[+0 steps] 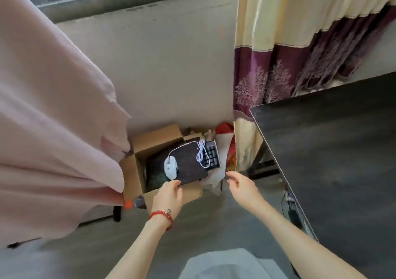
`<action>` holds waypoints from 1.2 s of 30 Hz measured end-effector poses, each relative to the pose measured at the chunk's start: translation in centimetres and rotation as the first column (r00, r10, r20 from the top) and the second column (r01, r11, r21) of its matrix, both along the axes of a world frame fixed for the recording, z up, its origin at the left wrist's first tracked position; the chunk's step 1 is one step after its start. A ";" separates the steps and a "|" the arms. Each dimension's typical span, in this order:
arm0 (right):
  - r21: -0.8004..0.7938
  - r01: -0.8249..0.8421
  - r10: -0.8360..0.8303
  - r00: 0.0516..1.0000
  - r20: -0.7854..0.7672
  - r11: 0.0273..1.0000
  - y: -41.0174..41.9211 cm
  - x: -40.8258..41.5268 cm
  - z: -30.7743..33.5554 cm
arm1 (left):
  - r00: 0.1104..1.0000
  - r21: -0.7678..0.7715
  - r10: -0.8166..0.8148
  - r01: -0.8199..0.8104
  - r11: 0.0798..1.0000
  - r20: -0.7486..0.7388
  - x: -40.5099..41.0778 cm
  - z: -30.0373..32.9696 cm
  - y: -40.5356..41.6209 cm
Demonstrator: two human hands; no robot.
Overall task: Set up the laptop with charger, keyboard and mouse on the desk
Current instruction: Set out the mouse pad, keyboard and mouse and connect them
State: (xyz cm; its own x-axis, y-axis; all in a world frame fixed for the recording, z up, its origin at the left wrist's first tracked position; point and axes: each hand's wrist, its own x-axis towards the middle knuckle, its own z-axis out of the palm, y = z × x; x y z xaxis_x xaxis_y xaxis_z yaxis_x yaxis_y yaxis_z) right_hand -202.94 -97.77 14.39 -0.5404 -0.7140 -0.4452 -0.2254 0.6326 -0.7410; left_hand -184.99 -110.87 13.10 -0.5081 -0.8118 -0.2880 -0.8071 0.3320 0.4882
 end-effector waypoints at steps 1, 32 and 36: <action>0.023 -0.002 0.002 1.000 0.006 1.000 -1.5 -0.3 -1.0 | 0.999 0.022 0.037 -0.037 0.999 0.012 0.2 -1.1 -1.0; 0.146 0.240 -0.280 0.870 0.407 0.960 -22.2 -12.0 -24.2 | 0.978 0.305 0.192 -0.208 0.929 0.081 -14.5 -24.3 -13.0; 0.169 0.228 -0.280 0.855 0.437 0.959 -22.1 -12.4 -24.1 | 0.933 0.319 0.242 -0.322 0.891 0.265 -16.9 -24.9 -12.5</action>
